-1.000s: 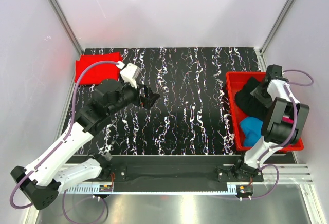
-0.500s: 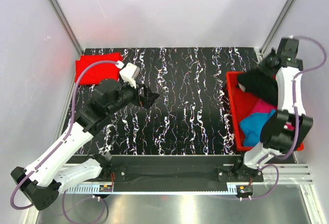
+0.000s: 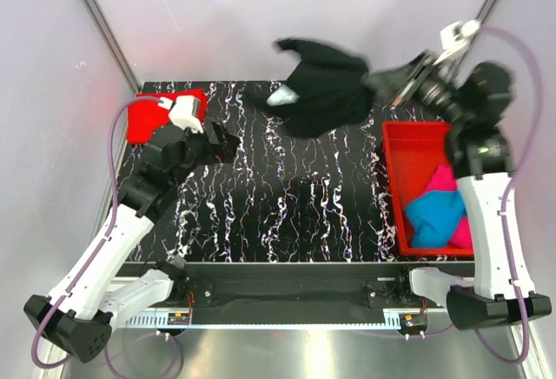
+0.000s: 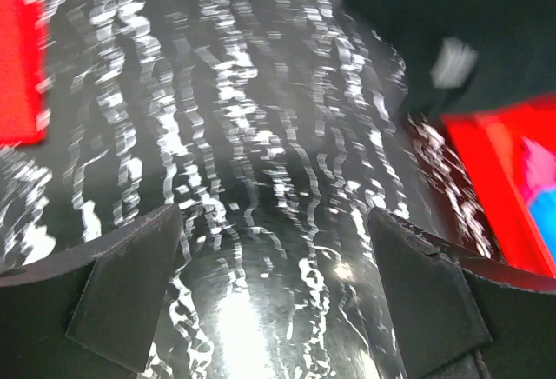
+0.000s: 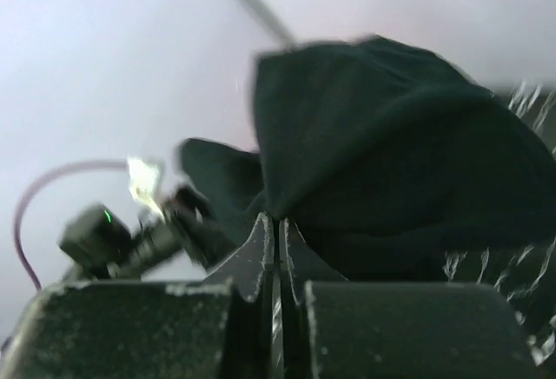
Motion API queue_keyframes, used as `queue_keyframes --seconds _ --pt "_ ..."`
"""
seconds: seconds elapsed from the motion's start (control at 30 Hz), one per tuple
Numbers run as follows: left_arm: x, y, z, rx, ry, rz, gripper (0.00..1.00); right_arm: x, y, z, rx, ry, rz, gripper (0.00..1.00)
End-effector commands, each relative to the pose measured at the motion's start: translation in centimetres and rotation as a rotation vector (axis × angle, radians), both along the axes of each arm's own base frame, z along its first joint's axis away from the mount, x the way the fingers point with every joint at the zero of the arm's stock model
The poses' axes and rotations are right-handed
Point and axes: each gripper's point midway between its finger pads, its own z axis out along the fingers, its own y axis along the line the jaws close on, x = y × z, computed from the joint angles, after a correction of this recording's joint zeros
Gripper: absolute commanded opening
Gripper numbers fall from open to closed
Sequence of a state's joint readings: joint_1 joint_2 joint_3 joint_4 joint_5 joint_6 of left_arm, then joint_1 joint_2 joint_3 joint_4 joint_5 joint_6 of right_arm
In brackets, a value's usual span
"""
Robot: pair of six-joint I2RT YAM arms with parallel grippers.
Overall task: Fold and stack the t-shirts
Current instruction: Move the tshirt to the center of the board, then flatten the tshirt out
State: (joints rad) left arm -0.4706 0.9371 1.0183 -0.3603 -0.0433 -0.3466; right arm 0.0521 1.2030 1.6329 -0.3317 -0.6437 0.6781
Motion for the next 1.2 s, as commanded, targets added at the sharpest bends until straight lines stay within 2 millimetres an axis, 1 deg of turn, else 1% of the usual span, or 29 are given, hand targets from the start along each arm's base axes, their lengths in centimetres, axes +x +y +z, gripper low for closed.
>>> queue_keyframes --seconds 0.0,0.03,0.07,0.1,0.17,0.23,0.27,0.33,0.37,0.4,0.43,0.47,0.5,0.57,0.6,0.63,0.67,0.7,0.73,0.77,0.83,0.87,0.9,0.97,1.0,1.03,1.07,1.13,1.17 --pt "0.7 2.6 1.2 -0.053 0.004 0.153 0.95 1.2 3.8 -12.5 -0.023 0.301 0.125 0.0" --pt "0.3 2.7 0.9 -0.055 0.031 0.152 0.95 1.0 4.1 -15.7 -0.047 0.376 0.119 0.0" --pt "0.1 2.8 0.7 -0.07 0.051 0.152 0.95 0.1 4.6 -22.0 -0.081 0.518 0.127 0.0" --pt "-0.3 2.2 0.5 -0.084 0.069 0.119 0.95 -1.1 5.6 -25.4 -0.13 0.582 0.155 0.03" --pt "-1.2 1.9 -0.5 -0.091 0.115 0.091 0.95 -3.6 4.8 -33.7 -0.244 0.783 0.109 0.11" --pt "-1.9 1.9 -1.8 -0.087 0.159 0.087 0.95 -5.3 3.2 -38.2 -0.341 0.883 0.046 0.17" --pt "-2.3 2.0 -3.2 -0.09 0.194 0.089 0.95 -6.3 2.4 -39.7 -0.368 0.921 0.023 0.32" --pt "-2.6 1.8 -4.9 -0.107 0.239 0.081 0.95 -6.7 1.4 -39.3 -0.391 0.896 -0.027 0.45" --pt "-3.0 1.4 -6.9 -0.135 0.3 0.066 0.95 -6.3 1.2 -37.9 -0.387 0.852 -0.043 0.53" --pt "-2.9 0.9 -7.8 -0.158 0.321 0.052 0.95 -5.8 0.9 -37.2 -0.395 0.827 -0.067 0.56" --pt "-2.9 0.6 -8.7 -0.191 0.354 0.048 0.95 -5.5 0.8 -36.6 -0.401 0.811 -0.074 0.58" --pt "-3.0 0.1 -9.5 -0.217 0.389 0.023 0.94 -4.5 1.0 -35.0 -0.395 0.766 -0.079 0.59" --pt "-3.0 -0.3 -11.7 -0.218 0.44 0.02 0.92 -3.9 1.3 -34.8 -0.406 0.757 -0.06 0.6" --pt "-2.9 -0.5 -13.8 -0.223 0.497 0.024 0.9 -2.1 2.3 -33.2 -0.401 0.683 -0.022 0.59" --pt "-3.1 -0.4 -15.9 -0.211 0.547 0.041 0.88 -1.1 2.8 -34.1 -0.414 0.697 -0.009 0.59" --pt "-2.9 -0.4 -16.8 -0.22 0.563 0.059 0.88 0.0 3.2 -34.0 -0.42 0.675 -0.01 0.59" --pt "-2.9 -0.4 -17.7 -0.22 0.579 0.066 0.87 1.2 4.3 -33.1 -0.442 0.624 0.015 0.59" --pt "-3.0 -0.3 -19.3 -0.212 0.607 0.08 0.86 2.4 5.0 -34.8 -0.479 0.654 0.025 0.59" --pt "-3.0 -0.2 -19.9 -0.209 0.617 0.091 0.85 3.0 5.7 -35.2 -0.507 0.657 0.041 0.59" --pt "-2.8 0.1 -20.5 -0.196 0.617 0.111 0.85 4.8 7.4 -35.4 -0.552 0.631 0.081 0.6" --pt "-2.8 0.4 -21.7 -0.187 0.632 0.133 0.85 6.6 8.8 -36.2 -0.605 0.616 0.12 0.61" --pt "-2.7 0.7 -22.2 -0.178 0.634 0.148 0.85 8.5 9.7 -34.8 -0.616 0.55 0.138 0.63" --pt "-2.6 0.7 -22.7 -0.173 0.646 0.156 0.85 10.2 10.9 -36.0 -0.625 0.568 0.18 0.65" --pt "-2.5 0.6 -23.3 -0.168 0.658 0.156 0.85 11.5 11.8 -37.9 -0.657 0.586 0.225 0.66" --pt "-2.3 0.6 -23.5 -0.168 0.657 0.158 0.84 11.9 12.3 -41.1 -0.675 0.648 0.262 0.66" --pt "-2.3 0.7 -24.0 -0.161 0.671 0.166 0.83 12.8 12.9 -40.8 -0.67 0.644 0.276 0.66" --pt "-2.3 0.7 -24.8 -0.147 0.694 0.175 0.82 12.9 13.3 -43.3 -0.682 0.686 0.305 0.66" --pt "-2.2 0.9 -25.5 -0.121 0.709 0.179 0.81 13.5 14.4 -43.8 -0.678 0.675 0.339 0.66" --pt "-2.0 1.0 -25.9 -0.109 0.719 0.187 0.78 13.5 14.6 -45.2 -0.695 0.685 0.352 0.65"
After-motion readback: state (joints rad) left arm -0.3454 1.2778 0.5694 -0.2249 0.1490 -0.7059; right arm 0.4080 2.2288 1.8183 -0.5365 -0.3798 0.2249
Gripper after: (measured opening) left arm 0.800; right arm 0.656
